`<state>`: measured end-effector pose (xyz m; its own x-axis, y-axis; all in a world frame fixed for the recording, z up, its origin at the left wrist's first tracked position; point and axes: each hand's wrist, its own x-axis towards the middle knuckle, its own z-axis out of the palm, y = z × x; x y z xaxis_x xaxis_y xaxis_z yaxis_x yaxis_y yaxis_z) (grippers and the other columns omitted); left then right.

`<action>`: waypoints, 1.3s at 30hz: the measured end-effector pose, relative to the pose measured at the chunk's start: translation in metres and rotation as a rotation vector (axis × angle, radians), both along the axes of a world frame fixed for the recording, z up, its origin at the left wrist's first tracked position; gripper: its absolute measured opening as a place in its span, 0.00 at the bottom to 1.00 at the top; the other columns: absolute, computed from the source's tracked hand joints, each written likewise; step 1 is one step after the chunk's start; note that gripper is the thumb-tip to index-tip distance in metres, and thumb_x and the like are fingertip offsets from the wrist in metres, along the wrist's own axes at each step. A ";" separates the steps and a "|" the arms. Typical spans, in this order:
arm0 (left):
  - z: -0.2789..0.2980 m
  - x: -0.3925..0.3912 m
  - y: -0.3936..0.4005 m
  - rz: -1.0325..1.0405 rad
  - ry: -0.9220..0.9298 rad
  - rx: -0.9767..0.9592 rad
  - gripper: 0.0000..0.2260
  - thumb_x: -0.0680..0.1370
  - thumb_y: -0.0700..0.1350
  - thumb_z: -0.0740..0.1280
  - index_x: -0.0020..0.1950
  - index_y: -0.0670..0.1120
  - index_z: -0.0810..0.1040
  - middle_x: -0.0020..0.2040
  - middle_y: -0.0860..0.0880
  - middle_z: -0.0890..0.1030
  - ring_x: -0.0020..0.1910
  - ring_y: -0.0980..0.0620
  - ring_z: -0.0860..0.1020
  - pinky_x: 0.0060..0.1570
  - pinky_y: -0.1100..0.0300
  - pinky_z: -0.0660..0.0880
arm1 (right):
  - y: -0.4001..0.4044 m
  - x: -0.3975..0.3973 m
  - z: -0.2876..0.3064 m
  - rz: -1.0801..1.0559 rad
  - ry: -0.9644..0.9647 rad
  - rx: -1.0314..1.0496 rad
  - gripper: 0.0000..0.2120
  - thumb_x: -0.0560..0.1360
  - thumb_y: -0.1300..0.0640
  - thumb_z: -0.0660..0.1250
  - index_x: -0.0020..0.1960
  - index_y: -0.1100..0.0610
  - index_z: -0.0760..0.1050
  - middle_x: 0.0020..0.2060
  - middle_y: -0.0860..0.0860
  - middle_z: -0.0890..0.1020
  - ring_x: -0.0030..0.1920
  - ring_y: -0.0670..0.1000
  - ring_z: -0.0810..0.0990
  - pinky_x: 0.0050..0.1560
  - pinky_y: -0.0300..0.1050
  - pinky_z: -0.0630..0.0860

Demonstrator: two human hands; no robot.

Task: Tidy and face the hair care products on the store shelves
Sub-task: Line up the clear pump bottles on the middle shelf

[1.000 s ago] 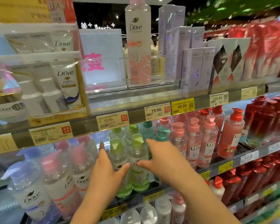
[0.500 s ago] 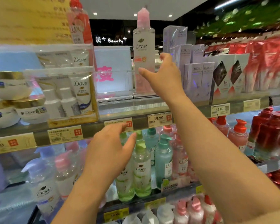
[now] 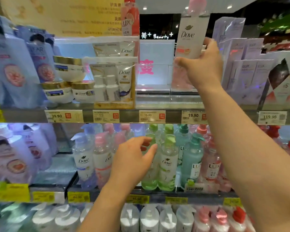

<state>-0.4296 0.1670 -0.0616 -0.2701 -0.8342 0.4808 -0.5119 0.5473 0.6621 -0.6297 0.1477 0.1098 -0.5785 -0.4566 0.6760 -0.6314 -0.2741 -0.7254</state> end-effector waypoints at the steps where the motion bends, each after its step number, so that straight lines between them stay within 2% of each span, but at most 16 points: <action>1: -0.002 0.005 -0.002 0.020 0.038 0.021 0.12 0.76 0.53 0.70 0.57 0.50 0.83 0.47 0.59 0.83 0.45 0.64 0.80 0.45 0.68 0.78 | 0.008 0.005 -0.001 0.032 -0.017 -0.053 0.37 0.65 0.48 0.78 0.70 0.52 0.68 0.55 0.44 0.83 0.54 0.47 0.84 0.56 0.50 0.81; 3: -0.003 0.014 -0.004 0.049 0.124 0.050 0.10 0.76 0.52 0.71 0.56 0.51 0.83 0.46 0.60 0.83 0.44 0.68 0.80 0.41 0.75 0.74 | 0.026 0.016 -0.003 0.110 -0.038 -0.095 0.34 0.66 0.49 0.79 0.68 0.52 0.69 0.50 0.43 0.82 0.51 0.47 0.84 0.54 0.49 0.82; 4: -0.003 0.017 -0.005 0.052 0.176 0.063 0.09 0.76 0.52 0.71 0.55 0.52 0.83 0.46 0.60 0.83 0.44 0.69 0.79 0.42 0.76 0.74 | 0.034 0.020 -0.005 0.193 -0.065 -0.110 0.33 0.65 0.50 0.80 0.66 0.52 0.70 0.49 0.46 0.84 0.49 0.48 0.85 0.52 0.51 0.83; 6: -0.002 0.021 -0.005 0.035 0.304 0.090 0.07 0.75 0.51 0.72 0.53 0.55 0.82 0.45 0.60 0.84 0.44 0.68 0.81 0.48 0.68 0.78 | 0.051 0.029 -0.011 0.405 -0.136 -0.100 0.33 0.64 0.54 0.81 0.65 0.54 0.71 0.49 0.54 0.86 0.47 0.51 0.88 0.47 0.56 0.85; 8: 0.003 0.023 -0.003 -0.014 0.427 0.117 0.09 0.75 0.53 0.72 0.53 0.53 0.83 0.46 0.56 0.86 0.47 0.61 0.83 0.51 0.55 0.81 | 0.067 0.039 -0.021 0.563 -0.194 -0.005 0.32 0.67 0.60 0.81 0.67 0.56 0.71 0.50 0.55 0.87 0.46 0.51 0.88 0.45 0.51 0.85; 10: 0.010 0.024 0.002 -0.079 0.529 0.117 0.14 0.74 0.56 0.70 0.56 0.50 0.83 0.48 0.54 0.86 0.50 0.55 0.84 0.52 0.50 0.81 | 0.079 0.047 -0.036 0.657 -0.236 0.111 0.32 0.68 0.62 0.79 0.69 0.56 0.70 0.49 0.53 0.88 0.46 0.50 0.88 0.42 0.45 0.85; 14: 0.026 0.024 0.011 -0.200 0.683 0.135 0.09 0.79 0.48 0.64 0.53 0.48 0.83 0.46 0.53 0.87 0.48 0.54 0.85 0.44 0.60 0.82 | 0.089 0.053 -0.074 0.792 -0.297 0.260 0.29 0.67 0.64 0.78 0.66 0.55 0.74 0.48 0.52 0.89 0.46 0.53 0.89 0.40 0.47 0.85; 17: 0.033 0.023 0.016 -0.324 0.664 0.190 0.07 0.79 0.47 0.64 0.53 0.50 0.82 0.46 0.54 0.87 0.46 0.55 0.85 0.38 0.64 0.80 | 0.089 0.054 -0.095 0.806 -0.297 0.333 0.29 0.67 0.65 0.78 0.66 0.55 0.75 0.49 0.53 0.88 0.48 0.54 0.88 0.42 0.49 0.84; 20: 0.032 0.023 0.016 -0.402 0.631 0.245 0.10 0.74 0.50 0.67 0.54 0.53 0.81 0.46 0.57 0.86 0.44 0.57 0.85 0.35 0.64 0.79 | 0.090 0.055 -0.110 0.776 -0.294 0.389 0.27 0.69 0.64 0.78 0.65 0.53 0.77 0.49 0.53 0.88 0.49 0.54 0.88 0.47 0.52 0.85; 23: 0.029 0.028 0.010 -0.428 0.615 0.315 0.12 0.71 0.52 0.68 0.53 0.54 0.82 0.46 0.54 0.86 0.43 0.57 0.85 0.33 0.64 0.78 | 0.090 0.062 -0.119 0.779 -0.383 0.432 0.20 0.72 0.57 0.75 0.64 0.53 0.79 0.51 0.53 0.88 0.50 0.54 0.88 0.44 0.50 0.85; 25: 0.025 0.032 0.004 -0.451 0.601 0.372 0.12 0.73 0.50 0.69 0.55 0.52 0.82 0.46 0.51 0.86 0.41 0.58 0.84 0.31 0.65 0.77 | 0.087 0.067 -0.123 0.760 -0.440 0.462 0.15 0.78 0.50 0.69 0.62 0.54 0.80 0.53 0.54 0.88 0.50 0.55 0.87 0.43 0.52 0.86; 27: 0.019 0.036 -0.001 -0.467 0.578 0.421 0.12 0.76 0.46 0.68 0.59 0.50 0.81 0.48 0.49 0.86 0.40 0.59 0.84 0.30 0.66 0.77 | 0.083 0.071 -0.128 0.716 -0.489 0.491 0.16 0.81 0.46 0.63 0.62 0.55 0.81 0.53 0.54 0.87 0.48 0.55 0.86 0.46 0.56 0.86; 31: 0.005 0.043 -0.010 -0.492 0.530 0.502 0.11 0.79 0.44 0.66 0.60 0.50 0.81 0.50 0.48 0.86 0.42 0.57 0.84 0.31 0.64 0.77 | 0.082 0.084 -0.141 0.645 -0.519 0.517 0.17 0.82 0.45 0.62 0.61 0.56 0.81 0.52 0.54 0.88 0.49 0.58 0.87 0.47 0.57 0.85; 33: -0.003 0.047 -0.015 -0.504 0.512 0.527 0.10 0.79 0.44 0.66 0.59 0.54 0.81 0.48 0.51 0.87 0.43 0.56 0.84 0.31 0.63 0.77 | 0.081 0.090 -0.150 0.597 -0.513 0.540 0.15 0.80 0.47 0.66 0.60 0.55 0.81 0.51 0.52 0.88 0.50 0.57 0.88 0.51 0.60 0.84; 36: -0.019 0.052 -0.014 -0.529 0.450 0.522 0.13 0.80 0.43 0.66 0.55 0.62 0.76 0.43 0.60 0.85 0.38 0.62 0.82 0.32 0.65 0.76 | 0.078 0.095 -0.165 0.489 -0.472 0.568 0.12 0.76 0.51 0.72 0.57 0.55 0.82 0.50 0.50 0.88 0.51 0.53 0.88 0.60 0.62 0.80; 39: -0.040 0.055 -0.006 -0.541 0.348 0.479 0.16 0.80 0.45 0.66 0.55 0.68 0.71 0.41 0.71 0.81 0.38 0.67 0.81 0.35 0.67 0.77 | 0.075 0.101 -0.180 0.428 -0.441 0.611 0.16 0.73 0.52 0.76 0.59 0.49 0.78 0.50 0.47 0.88 0.50 0.50 0.87 0.58 0.63 0.81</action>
